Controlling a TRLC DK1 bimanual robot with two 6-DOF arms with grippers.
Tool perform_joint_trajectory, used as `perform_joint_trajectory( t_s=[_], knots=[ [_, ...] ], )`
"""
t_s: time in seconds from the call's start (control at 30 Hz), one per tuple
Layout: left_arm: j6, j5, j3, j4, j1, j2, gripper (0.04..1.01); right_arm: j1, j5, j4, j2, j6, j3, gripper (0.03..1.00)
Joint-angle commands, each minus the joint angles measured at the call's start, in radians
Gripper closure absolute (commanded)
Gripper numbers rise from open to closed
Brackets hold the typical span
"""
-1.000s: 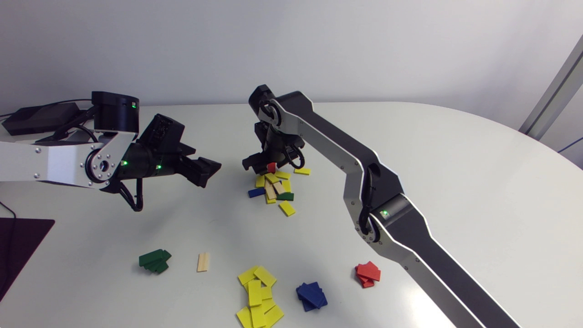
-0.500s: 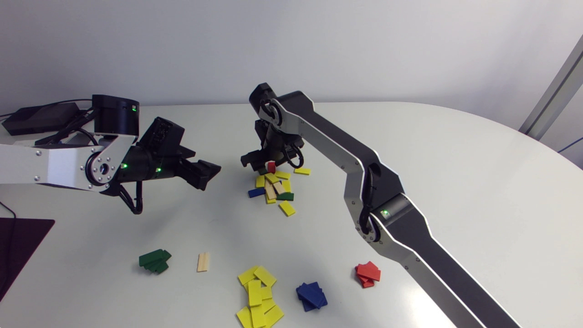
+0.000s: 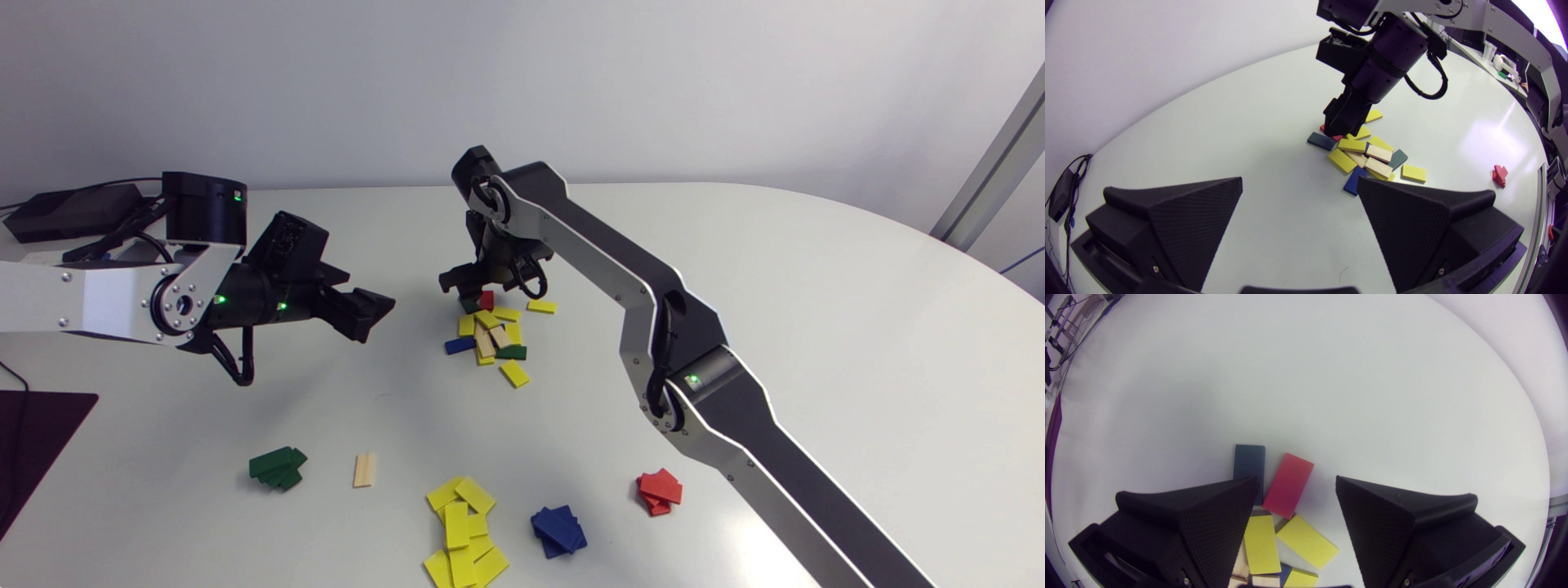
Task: Take domino bricks one by one from the mixed stack on the table and place each onto the existing stack of the same color.
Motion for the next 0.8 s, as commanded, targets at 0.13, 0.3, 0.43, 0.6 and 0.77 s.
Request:
perform_joint_trajectory(
  t_s=[0.13,0.3,0.43,0.6,0.77],
  knots=[
    [0.008,0.010,-0.030,0.012,0.012,-0.033,0.043,-0.003,0.029,0.001,-0.034,0.023,-0.037,0.362],
    [0.006,0.010,-0.032,0.012,0.011,-0.038,0.043,-0.003,0.030,-0.003,-0.034,0.025,-0.040,0.362],
    [0.006,0.012,-0.032,0.009,0.011,-0.044,0.043,-0.003,0.029,-0.002,-0.036,0.025,-0.043,0.362],
    [0.008,0.013,-0.035,0.007,0.012,-0.049,0.043,-0.002,0.027,-0.008,-0.036,0.025,-0.052,0.362],
    [0.008,0.015,-0.035,0.004,0.012,-0.056,0.043,0.001,0.021,-0.022,-0.039,0.025,-0.065,0.364]
  ],
)
